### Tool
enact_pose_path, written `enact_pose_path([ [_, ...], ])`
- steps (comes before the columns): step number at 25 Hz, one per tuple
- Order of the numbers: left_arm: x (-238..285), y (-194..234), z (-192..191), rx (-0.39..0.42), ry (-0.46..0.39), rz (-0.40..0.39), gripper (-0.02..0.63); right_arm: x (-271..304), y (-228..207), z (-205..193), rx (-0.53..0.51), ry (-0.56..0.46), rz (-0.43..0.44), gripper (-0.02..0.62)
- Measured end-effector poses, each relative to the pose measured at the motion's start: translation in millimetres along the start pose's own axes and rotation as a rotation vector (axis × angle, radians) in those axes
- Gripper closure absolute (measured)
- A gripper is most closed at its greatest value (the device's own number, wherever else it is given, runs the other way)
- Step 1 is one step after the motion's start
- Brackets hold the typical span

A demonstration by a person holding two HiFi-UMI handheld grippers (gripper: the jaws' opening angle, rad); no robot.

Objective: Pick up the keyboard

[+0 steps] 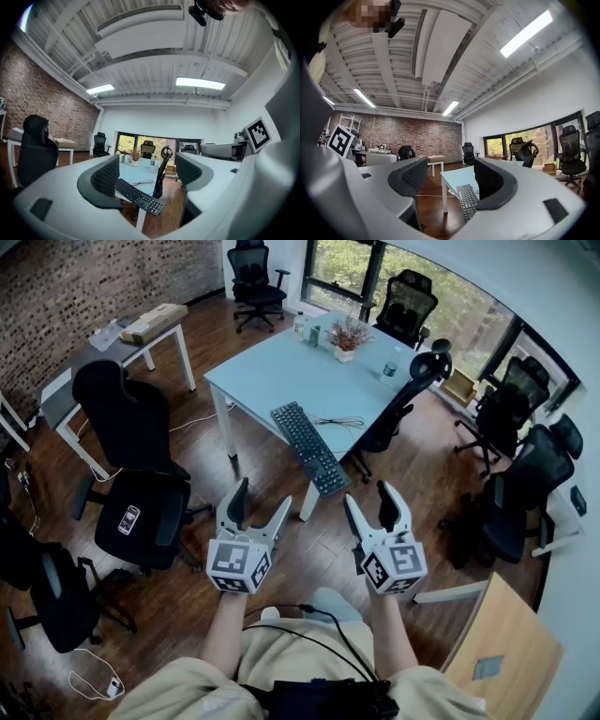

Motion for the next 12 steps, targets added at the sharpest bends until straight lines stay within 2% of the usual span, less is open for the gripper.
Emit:
enact_pose_path([
  [3,14,10,-9,0.003,0.041,-0.024,0.247,11,-9,-21,0.061,0.038,-0.022,0.268],
  [7,39,7,-28,0.012,0.078,-0.018,0.247,34,-41,-41,0.099,0.064,-0.003,0.268],
  [9,62,9,-33,0.015,0.083,0.006,0.247,60,-62,-46,0.105,0.059,0.034,0.268],
  [12,104,8,-40,0.009,0.098,0.051,0.247,99,-92,-48,0.091,0.072,0.139,0.268],
])
Point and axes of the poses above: the fingertips, and each gripper's own axes: x forward along the fingers, y to its left, z out of its top, the point moved 6 cm from there along -x, backward along the fingers, and after that the axes turned 4 degrees about z, right-handed, at the moved point
